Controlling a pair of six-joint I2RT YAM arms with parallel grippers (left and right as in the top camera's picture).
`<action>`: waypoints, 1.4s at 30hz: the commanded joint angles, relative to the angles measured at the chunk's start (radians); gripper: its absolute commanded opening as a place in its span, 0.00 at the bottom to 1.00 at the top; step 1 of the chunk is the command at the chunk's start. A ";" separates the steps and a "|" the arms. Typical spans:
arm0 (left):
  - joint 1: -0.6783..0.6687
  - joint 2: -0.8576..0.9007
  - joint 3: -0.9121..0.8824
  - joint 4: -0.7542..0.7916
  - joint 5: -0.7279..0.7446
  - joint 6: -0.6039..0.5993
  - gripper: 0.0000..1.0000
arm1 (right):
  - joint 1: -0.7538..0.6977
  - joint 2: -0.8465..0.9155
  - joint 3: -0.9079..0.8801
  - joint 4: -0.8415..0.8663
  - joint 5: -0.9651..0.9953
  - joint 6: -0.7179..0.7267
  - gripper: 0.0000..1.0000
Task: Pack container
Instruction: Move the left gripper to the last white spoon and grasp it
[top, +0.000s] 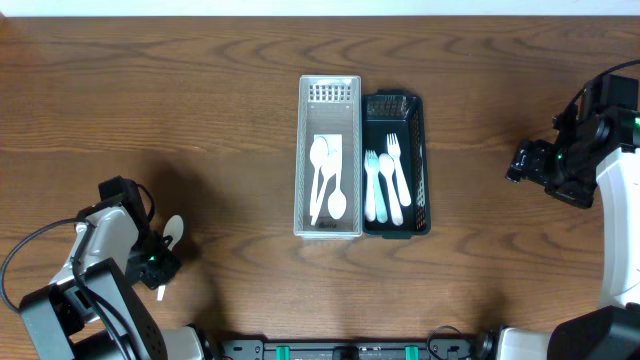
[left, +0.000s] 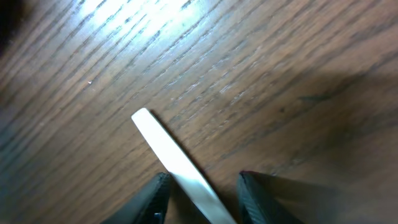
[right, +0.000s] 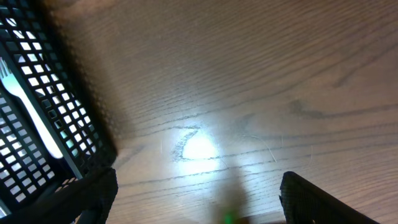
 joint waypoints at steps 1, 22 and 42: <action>0.005 0.008 -0.006 0.004 -0.022 -0.010 0.37 | -0.001 0.001 -0.002 -0.001 -0.007 -0.014 0.87; -0.053 0.016 -0.006 0.121 0.032 -0.006 0.36 | -0.001 0.001 -0.002 0.007 -0.007 -0.014 0.87; -0.073 0.040 -0.006 0.133 0.032 -0.006 0.10 | -0.001 0.001 -0.002 0.008 -0.007 -0.014 0.87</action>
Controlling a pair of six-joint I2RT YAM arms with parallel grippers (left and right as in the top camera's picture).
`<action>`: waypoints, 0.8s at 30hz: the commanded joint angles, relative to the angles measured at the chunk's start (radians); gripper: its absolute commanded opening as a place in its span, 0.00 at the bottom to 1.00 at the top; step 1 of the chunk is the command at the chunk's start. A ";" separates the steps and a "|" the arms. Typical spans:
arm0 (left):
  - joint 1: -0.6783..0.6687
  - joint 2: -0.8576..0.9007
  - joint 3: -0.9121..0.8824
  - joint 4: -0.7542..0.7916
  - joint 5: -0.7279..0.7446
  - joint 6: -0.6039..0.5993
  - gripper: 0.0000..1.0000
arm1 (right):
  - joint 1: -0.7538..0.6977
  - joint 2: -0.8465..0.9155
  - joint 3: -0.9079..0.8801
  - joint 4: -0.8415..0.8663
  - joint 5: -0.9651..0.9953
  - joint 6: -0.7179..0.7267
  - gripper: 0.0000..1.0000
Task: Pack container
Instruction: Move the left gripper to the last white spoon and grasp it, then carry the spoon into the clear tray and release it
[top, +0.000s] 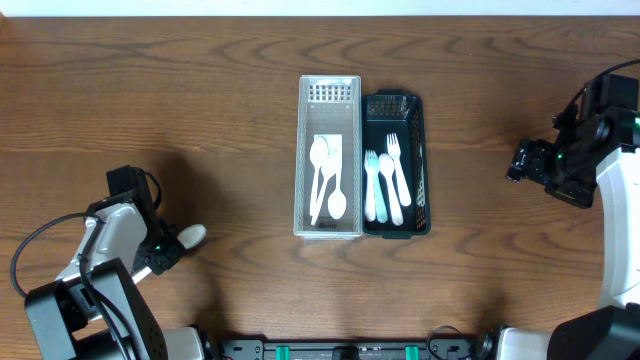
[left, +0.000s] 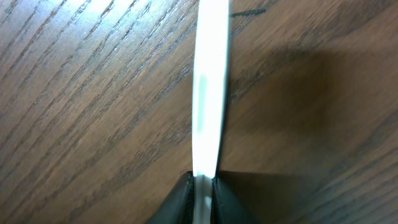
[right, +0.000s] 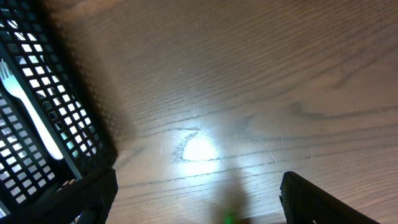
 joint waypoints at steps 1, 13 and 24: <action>-0.003 0.038 -0.009 0.005 0.007 -0.006 0.08 | -0.001 0.001 -0.002 0.003 -0.007 -0.014 0.87; -0.019 -0.009 0.076 0.017 0.041 0.521 0.06 | -0.001 0.001 -0.002 0.012 -0.008 -0.014 0.87; -0.298 -0.210 0.397 -0.102 0.056 1.172 0.06 | -0.001 0.001 -0.002 0.021 -0.008 -0.014 0.87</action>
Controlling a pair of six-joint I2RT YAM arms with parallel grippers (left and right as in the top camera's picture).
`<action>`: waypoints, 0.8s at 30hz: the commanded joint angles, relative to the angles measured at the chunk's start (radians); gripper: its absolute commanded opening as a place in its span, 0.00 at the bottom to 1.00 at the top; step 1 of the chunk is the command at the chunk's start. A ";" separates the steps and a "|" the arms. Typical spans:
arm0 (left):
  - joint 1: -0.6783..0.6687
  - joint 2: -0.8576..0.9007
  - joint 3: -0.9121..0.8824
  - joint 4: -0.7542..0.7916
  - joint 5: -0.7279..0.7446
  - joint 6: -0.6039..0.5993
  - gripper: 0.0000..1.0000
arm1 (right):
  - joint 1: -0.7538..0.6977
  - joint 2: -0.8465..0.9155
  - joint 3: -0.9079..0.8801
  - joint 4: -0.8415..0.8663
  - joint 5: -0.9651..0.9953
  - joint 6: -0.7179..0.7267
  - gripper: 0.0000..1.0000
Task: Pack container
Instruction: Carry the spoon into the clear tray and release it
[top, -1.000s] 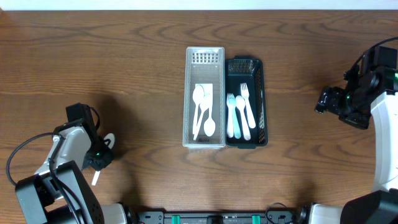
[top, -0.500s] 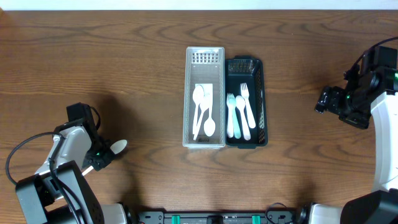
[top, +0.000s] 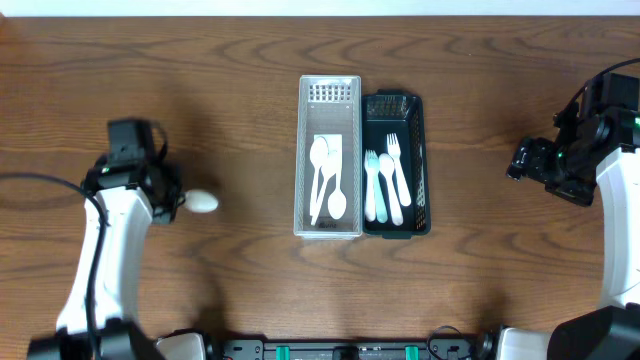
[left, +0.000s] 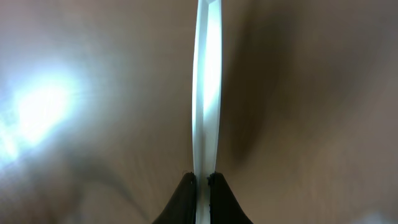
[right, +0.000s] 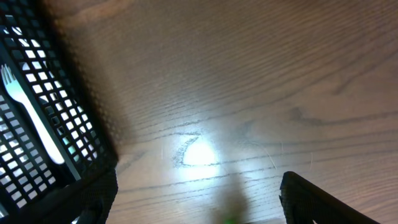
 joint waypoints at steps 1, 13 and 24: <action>-0.132 -0.066 0.137 -0.012 0.019 0.355 0.06 | -0.001 0.001 -0.002 0.006 -0.008 -0.014 0.87; -0.606 0.016 0.370 0.088 -0.004 0.952 0.06 | -0.001 0.001 -0.002 0.072 -0.008 -0.014 0.87; -0.742 0.310 0.370 0.124 -0.005 0.967 0.06 | -0.001 0.001 -0.002 0.070 -0.008 -0.014 0.87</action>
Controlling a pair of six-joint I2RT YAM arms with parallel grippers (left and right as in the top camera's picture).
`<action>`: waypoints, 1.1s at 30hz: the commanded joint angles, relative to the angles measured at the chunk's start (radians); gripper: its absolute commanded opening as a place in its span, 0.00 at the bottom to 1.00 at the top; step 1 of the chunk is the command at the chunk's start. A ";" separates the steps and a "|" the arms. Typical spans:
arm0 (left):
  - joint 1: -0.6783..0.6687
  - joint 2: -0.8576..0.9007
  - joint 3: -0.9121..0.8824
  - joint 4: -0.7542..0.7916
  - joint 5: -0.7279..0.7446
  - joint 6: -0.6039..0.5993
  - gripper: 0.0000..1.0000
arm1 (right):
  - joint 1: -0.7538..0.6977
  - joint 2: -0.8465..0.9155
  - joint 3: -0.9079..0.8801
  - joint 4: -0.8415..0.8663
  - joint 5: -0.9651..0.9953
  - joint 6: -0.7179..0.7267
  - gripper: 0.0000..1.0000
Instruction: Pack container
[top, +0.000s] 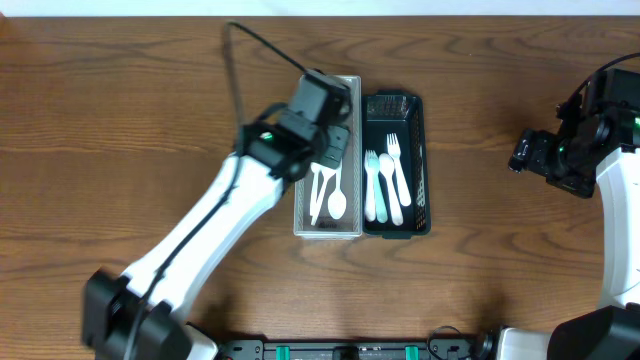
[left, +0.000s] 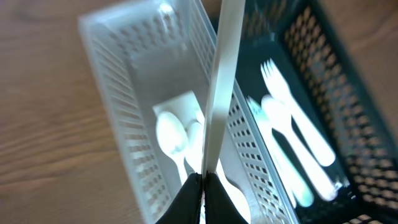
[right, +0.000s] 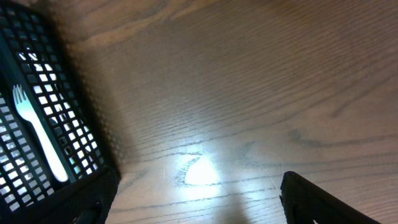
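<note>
My left gripper (left: 203, 178) is shut on the handle of a white plastic spoon (left: 222, 87), held over the clear slotted basket (left: 118, 115). In the overhead view that gripper (top: 333, 148) hangs above the clear basket (top: 301, 160), whose floor holds white spoons (top: 336, 203). The black basket (top: 421, 165) beside it contains white and pale green forks (top: 393, 182). The forks (left: 292, 134) also show in the left wrist view. My right gripper (right: 198, 190) is open over bare wood, right of the black basket (right: 37, 106).
The two baskets stand side by side in the middle of the brown wooden table (top: 150, 120). The right arm (top: 560, 160) hovers near the right edge. A black cable (top: 240, 60) loops over the table behind the left arm.
My left gripper, with the spoon in it, has gone from the left part of the table to above the clear basket. The right arm has hardly shifted.
First my left gripper stood open around a spoon handle lying on the wood at the front left. Then it was shut on the handle, then lifted at the left, and now holds the spoon over the clear basket. The right gripper stayed open throughout.
</note>
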 joint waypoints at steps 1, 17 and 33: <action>-0.014 0.074 0.003 0.005 -0.012 0.034 0.06 | -0.001 0.001 -0.002 0.000 -0.008 -0.014 0.87; -0.002 -0.019 0.026 0.009 -0.217 0.039 0.45 | 0.005 0.001 -0.002 0.014 -0.008 -0.014 0.85; 0.524 -0.133 0.026 0.012 -0.142 -0.125 0.98 | 0.293 0.092 -0.002 0.510 0.079 0.012 0.99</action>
